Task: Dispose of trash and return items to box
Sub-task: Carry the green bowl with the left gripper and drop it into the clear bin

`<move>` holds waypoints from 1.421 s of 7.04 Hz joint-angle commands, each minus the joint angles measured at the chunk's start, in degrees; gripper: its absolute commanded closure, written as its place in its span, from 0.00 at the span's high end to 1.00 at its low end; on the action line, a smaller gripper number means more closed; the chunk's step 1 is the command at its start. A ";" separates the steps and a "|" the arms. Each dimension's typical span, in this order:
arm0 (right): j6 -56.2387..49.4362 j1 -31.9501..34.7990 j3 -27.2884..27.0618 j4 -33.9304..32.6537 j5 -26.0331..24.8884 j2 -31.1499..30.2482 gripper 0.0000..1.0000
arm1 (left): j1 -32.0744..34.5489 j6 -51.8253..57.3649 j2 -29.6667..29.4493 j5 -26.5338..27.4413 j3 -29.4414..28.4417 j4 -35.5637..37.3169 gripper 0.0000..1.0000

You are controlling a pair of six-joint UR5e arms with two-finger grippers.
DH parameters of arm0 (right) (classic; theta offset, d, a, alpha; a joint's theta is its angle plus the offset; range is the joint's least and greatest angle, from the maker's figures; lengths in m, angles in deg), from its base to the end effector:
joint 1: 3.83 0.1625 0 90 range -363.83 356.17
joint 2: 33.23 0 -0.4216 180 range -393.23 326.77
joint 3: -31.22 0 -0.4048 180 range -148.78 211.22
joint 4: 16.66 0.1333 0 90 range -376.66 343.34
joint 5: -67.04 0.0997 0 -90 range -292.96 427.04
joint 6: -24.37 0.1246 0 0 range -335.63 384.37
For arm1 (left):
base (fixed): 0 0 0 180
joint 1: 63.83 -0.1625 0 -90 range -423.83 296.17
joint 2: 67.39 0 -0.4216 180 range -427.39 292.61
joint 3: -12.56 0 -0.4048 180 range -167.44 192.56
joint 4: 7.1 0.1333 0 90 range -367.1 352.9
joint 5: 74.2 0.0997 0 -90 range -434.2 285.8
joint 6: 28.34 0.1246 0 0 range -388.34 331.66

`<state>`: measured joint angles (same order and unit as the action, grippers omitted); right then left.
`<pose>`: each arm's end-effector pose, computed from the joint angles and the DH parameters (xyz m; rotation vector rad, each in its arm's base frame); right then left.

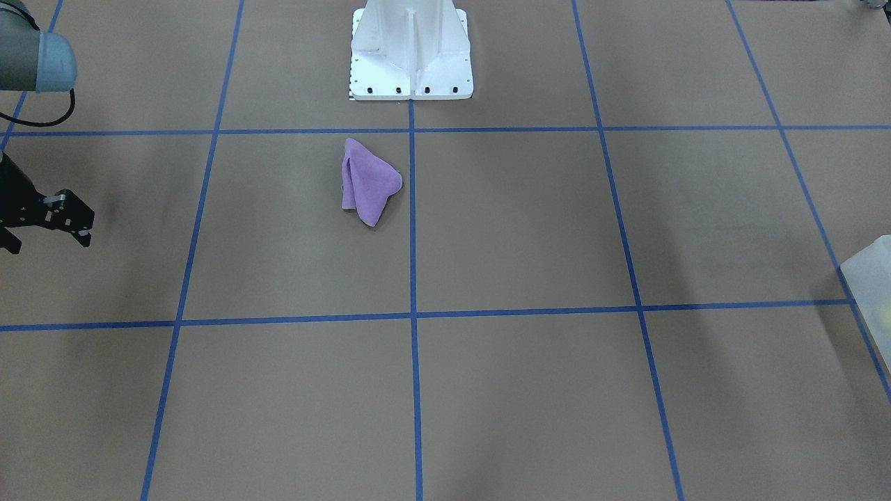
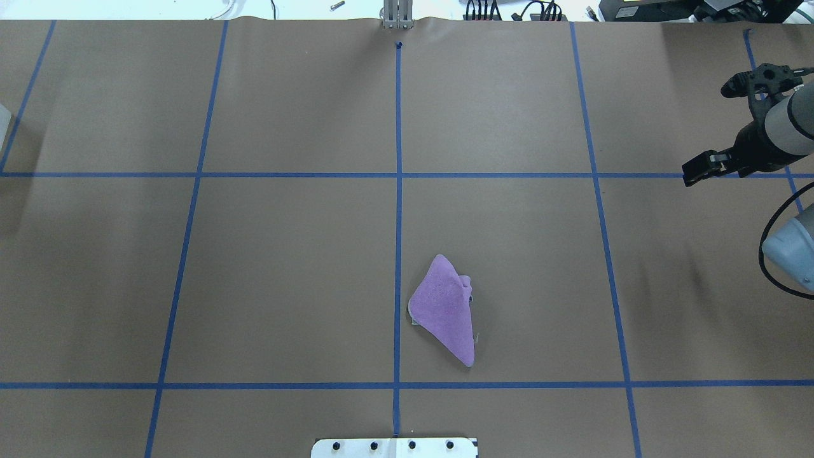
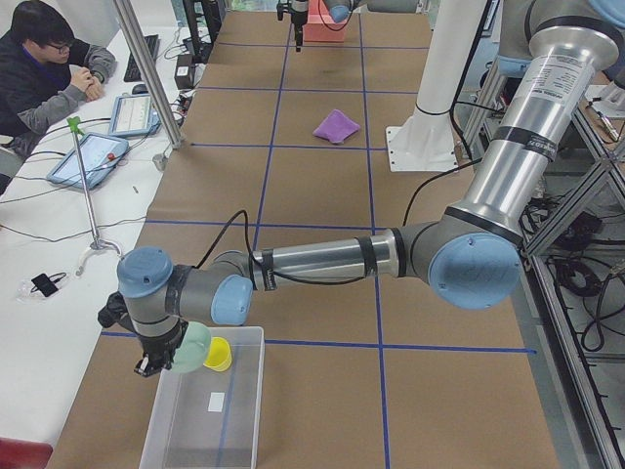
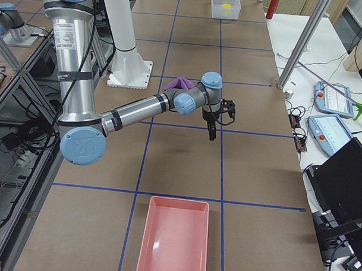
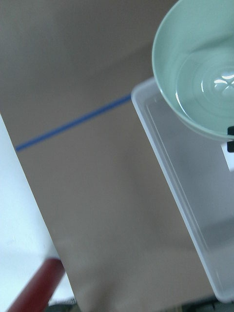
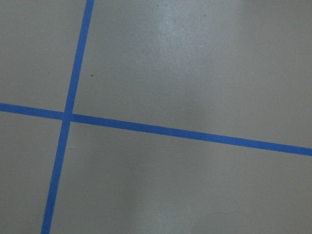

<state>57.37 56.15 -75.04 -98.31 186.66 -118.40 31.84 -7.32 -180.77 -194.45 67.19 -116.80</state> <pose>-0.2147 -0.5149 0.4823 0.1639 -0.6931 -0.0830 -0.1370 -0.6662 0.7269 0.2505 0.4844 0.2968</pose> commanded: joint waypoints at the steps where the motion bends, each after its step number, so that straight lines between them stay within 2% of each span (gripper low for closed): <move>1: -0.05 -0.04 0.17 0.00 -0.09 0.01 1.00 | 0.14 -0.79 -0.87 5.19 -12.47 -11.27 0.00; 5: -0.05 -0.04 0.09 0.00 -0.09 0.09 1.00 | -6.35 -11.68 -1.05 5.11 -17.17 -18.24 0.00; 6: 0.04 -0.04 0.09 0.00 -0.09 0.09 1.00 | -7.76 -12.23 -1.05 5.11 -18.67 -20.36 0.08; 7: -0.05 -0.04 0.09 0.00 -0.09 0.09 1.00 | -7.86 -11.45 -1.05 4.93 -18.60 -20.55 0.60; 8: 0.04 -0.04 0.09 0.00 0.00 0.09 1.00 | -7.86 -10.66 -0.71 4.93 -18.42 -21.95 0.98; 10: 0.04 -0.04 0.09 0.00 -0.09 0.18 1.00 | -6.55 -7.16 -1.66 4.58 -18.07 -21.70 0.99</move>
<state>57.40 56.11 -74.99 -98.31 186.63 -118.25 24.45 -16.68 -182.01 -189.75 48.93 -138.62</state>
